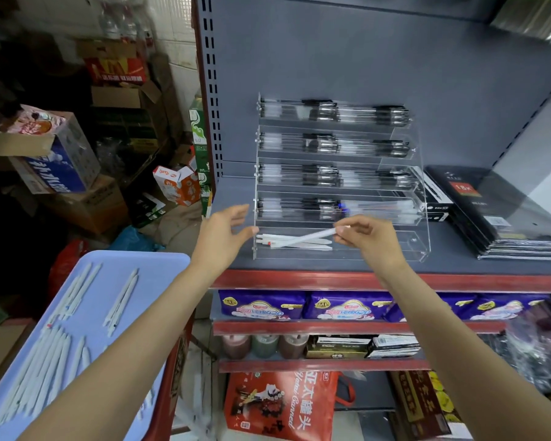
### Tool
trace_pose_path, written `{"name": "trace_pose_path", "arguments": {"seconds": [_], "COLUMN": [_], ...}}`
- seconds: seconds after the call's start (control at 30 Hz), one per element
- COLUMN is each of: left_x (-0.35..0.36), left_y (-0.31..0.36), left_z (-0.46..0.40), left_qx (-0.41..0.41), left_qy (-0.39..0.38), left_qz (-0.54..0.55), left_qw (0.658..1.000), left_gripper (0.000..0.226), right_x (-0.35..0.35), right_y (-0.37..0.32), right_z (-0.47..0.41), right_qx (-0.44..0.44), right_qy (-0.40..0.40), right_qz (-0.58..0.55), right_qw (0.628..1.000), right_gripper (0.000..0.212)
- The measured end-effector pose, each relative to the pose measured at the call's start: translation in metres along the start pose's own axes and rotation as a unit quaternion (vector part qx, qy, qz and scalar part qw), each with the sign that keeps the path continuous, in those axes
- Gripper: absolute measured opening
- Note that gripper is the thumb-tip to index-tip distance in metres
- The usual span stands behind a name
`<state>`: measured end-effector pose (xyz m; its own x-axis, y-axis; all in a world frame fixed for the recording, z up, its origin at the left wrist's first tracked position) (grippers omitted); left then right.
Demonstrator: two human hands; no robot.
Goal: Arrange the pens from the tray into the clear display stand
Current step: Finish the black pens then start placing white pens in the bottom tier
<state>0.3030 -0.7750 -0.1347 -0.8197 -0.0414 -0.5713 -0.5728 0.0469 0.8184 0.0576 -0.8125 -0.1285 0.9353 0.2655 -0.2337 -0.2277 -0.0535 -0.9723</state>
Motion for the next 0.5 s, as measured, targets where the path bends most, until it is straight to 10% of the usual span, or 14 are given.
{"name": "trace_pose_path", "arguments": {"seconds": [0.2, 0.5], "left_x": [0.008, 0.01], "left_y": [-0.008, -0.011], "left_z": [-0.001, 0.002], "left_qx": [-0.021, -0.027], "left_qy": [-0.03, 0.0], "left_qz": [0.037, 0.06], "left_qw": [0.999, 0.998], "left_gripper": [0.048, 0.043], "right_x": [0.012, 0.015], "right_y": [0.006, 0.008], "right_z": [-0.009, -0.031], "right_qx": [0.01, 0.085], "right_qy": [-0.021, -0.058], "right_qz": [0.257, 0.304], "right_qw": [0.966, 0.947], "right_gripper": [0.004, 0.01]}}
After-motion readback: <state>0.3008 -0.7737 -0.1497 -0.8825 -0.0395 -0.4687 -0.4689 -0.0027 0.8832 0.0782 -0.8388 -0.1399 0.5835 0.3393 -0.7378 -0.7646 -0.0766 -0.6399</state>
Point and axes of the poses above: each hand's wrist, its own z-axis away from the middle knuckle, its own x-axis out of the palm, y = z × x, the point moved 3 cm from there along -z, towards the middle knuckle, and after that the axes turned 13 degrees about -y, right-handed, at the moved point
